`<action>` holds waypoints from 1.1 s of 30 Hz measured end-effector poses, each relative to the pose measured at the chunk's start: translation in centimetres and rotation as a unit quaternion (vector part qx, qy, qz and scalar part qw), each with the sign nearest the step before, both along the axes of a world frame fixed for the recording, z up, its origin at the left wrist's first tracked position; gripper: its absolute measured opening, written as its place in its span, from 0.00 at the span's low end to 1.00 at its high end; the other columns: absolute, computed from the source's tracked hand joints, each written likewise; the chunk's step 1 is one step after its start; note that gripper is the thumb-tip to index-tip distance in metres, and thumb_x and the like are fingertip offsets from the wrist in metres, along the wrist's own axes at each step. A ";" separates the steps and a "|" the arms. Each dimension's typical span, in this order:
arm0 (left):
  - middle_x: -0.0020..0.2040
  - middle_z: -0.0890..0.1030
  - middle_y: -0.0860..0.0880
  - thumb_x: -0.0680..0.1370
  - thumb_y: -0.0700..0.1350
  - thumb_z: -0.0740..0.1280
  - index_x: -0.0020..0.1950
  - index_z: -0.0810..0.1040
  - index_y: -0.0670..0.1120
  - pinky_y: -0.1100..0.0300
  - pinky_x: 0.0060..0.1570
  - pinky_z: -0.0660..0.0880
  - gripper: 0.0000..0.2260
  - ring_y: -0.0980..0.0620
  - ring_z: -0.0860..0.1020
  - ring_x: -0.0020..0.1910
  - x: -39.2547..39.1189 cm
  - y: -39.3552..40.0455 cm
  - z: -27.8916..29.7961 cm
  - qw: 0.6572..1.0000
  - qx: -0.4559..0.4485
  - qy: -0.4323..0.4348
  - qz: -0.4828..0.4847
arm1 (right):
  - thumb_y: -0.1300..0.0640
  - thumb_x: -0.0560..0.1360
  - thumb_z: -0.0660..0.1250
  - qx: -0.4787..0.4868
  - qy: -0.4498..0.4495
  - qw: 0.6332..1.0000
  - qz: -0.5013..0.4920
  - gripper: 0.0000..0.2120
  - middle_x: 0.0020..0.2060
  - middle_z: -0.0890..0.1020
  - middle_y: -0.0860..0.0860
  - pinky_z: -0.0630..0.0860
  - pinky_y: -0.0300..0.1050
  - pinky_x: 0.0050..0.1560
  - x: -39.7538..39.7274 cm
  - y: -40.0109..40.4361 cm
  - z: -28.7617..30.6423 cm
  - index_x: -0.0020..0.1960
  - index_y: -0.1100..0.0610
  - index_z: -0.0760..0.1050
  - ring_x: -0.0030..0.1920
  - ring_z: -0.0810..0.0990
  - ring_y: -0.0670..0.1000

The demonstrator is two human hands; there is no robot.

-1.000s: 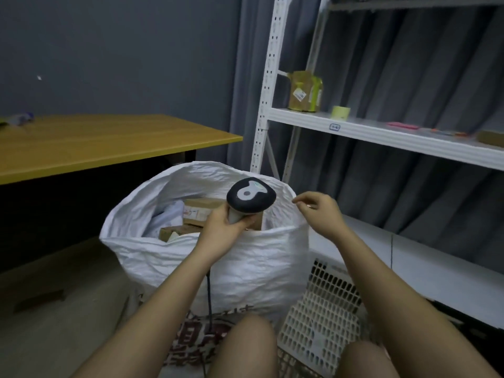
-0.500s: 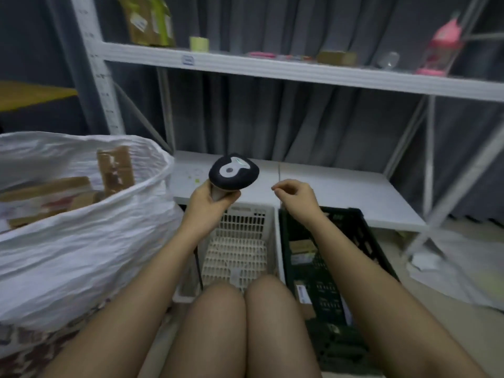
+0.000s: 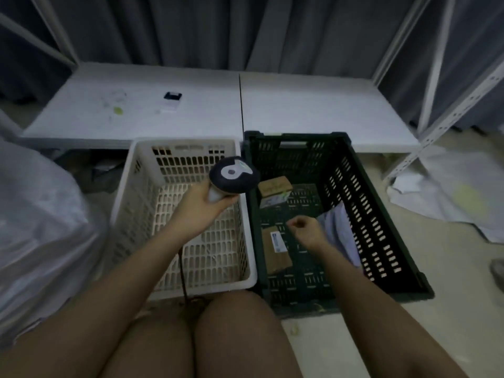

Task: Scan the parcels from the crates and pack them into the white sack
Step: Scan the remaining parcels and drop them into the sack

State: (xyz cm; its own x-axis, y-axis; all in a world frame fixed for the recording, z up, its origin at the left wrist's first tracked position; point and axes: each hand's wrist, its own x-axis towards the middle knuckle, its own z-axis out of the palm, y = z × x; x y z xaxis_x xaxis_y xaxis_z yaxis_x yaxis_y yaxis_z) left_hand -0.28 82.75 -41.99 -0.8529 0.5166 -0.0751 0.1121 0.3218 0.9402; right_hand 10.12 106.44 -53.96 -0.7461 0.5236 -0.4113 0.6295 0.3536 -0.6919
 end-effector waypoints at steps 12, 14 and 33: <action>0.49 0.79 0.57 0.74 0.46 0.71 0.57 0.74 0.54 0.71 0.48 0.74 0.13 0.66 0.76 0.46 -5.9 4.8 -11.2 0.993 -0.057 -0.093 -0.041 | 0.39 0.77 0.63 0.049 -0.361 0.926 0.096 0.43 0.78 0.48 0.62 0.63 0.59 0.70 -4.6 -0.6 -15.9 0.79 0.52 0.39 0.75 0.56 0.65; 0.47 0.78 0.60 0.74 0.47 0.71 0.57 0.74 0.54 0.75 0.44 0.73 0.13 0.70 0.75 0.43 -6.0 4.9 -12.0 0.992 -0.066 -0.096 -0.045 | 0.42 0.78 0.63 0.043 -0.375 0.921 0.100 0.42 0.77 0.48 0.62 0.63 0.61 0.70 -4.8 -0.6 -17.1 0.79 0.49 0.37 0.74 0.58 0.65; 0.48 0.79 0.58 0.74 0.42 0.71 0.59 0.75 0.50 0.77 0.40 0.72 0.14 0.65 0.76 0.45 -3.8 2.7 -4.7 0.998 0.006 -0.054 -0.017 | 0.35 0.66 0.71 -0.066 -0.056 0.993 -0.075 0.50 0.71 0.65 0.54 0.72 0.56 0.63 -3.0 2.7 -4.8 0.78 0.46 0.48 0.67 0.70 0.61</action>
State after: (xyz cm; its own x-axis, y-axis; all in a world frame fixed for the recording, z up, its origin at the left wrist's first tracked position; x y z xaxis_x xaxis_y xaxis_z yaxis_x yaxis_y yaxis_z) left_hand -4.11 85.42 -46.65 -0.8219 0.5468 -0.1598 0.0206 0.3088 0.9509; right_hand 7.10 109.14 -58.72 -0.6091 0.5619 -0.5597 0.7442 0.1610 -0.6482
